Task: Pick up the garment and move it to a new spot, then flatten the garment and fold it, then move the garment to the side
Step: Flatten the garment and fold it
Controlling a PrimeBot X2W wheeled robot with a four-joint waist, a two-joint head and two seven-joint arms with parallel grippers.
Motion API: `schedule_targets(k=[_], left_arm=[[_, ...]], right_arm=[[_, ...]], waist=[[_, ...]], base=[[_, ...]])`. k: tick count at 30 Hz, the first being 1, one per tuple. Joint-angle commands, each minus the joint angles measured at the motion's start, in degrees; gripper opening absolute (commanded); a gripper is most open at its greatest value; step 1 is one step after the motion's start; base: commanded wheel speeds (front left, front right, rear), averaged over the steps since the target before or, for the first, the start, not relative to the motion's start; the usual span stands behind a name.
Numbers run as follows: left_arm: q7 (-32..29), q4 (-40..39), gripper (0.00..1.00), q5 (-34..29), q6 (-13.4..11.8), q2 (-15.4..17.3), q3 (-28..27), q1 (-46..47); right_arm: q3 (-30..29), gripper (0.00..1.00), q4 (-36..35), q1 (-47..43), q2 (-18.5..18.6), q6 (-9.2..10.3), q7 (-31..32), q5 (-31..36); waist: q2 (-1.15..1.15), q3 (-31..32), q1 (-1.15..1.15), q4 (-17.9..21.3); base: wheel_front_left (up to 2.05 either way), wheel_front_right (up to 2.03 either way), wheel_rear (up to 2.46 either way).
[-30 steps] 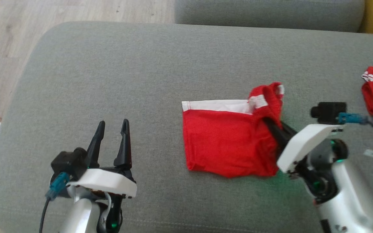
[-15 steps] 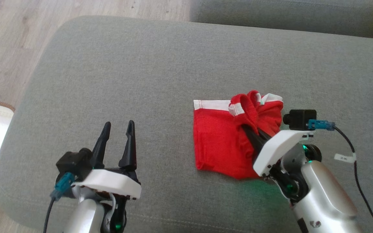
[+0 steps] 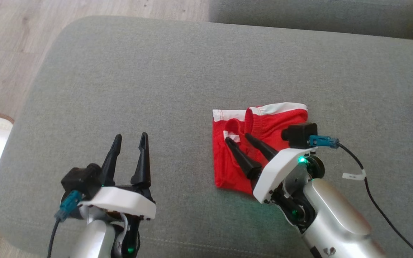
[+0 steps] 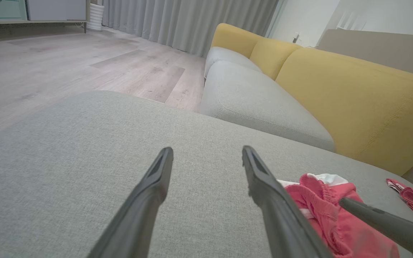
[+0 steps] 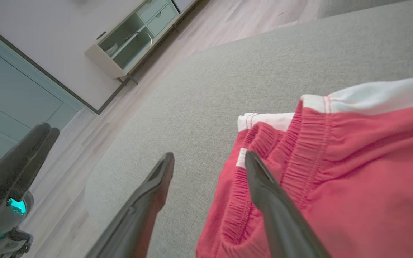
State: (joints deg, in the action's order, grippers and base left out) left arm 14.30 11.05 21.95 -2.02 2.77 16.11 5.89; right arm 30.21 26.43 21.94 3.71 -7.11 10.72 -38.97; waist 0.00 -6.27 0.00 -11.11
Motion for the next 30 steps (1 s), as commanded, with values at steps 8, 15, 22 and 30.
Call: schedule_targets(k=[8, 15, 22, 30], left_arm=[[0.7, -2.93, 1.0, -0.27, 0.03, 0.11, -2.17, 2.05], [0.7, -3.72, 1.0, -0.49, -0.23, 0.1, -1.57, 2.47], [0.7, -3.74, 1.0, -0.71, -0.38, 0.1, -1.72, 2.66], [0.7, -3.22, 1.0, -1.36, -0.1, 0.1, -3.25, 0.76]], right_arm=[[-3.91, 1.0, -2.71, 3.53, -0.83, -0.37, -7.48, 8.88], [-13.41, 1.0, -3.92, 1.45, -0.83, -0.37, -12.67, 19.02], [-21.52, 1.0, -7.49, -2.83, -0.83, -0.37, -16.0, 23.97], [-27.18, 1.0, -9.8, -9.99, -0.83, -0.37, -20.33, 28.52]], waist=[[0.0, 0.08, 0.0, 2.22], [0.0, 0.37, 0.0, 3.96], [0.0, 1.16, 0.0, 5.59], [0.0, 3.15, 0.0, 6.78]], base=[[0.0, 0.0, 0.0], [0.0, 0.0, 0.0], [0.0, 0.0, 0.0], [0.0, 0.0, 0.0]])
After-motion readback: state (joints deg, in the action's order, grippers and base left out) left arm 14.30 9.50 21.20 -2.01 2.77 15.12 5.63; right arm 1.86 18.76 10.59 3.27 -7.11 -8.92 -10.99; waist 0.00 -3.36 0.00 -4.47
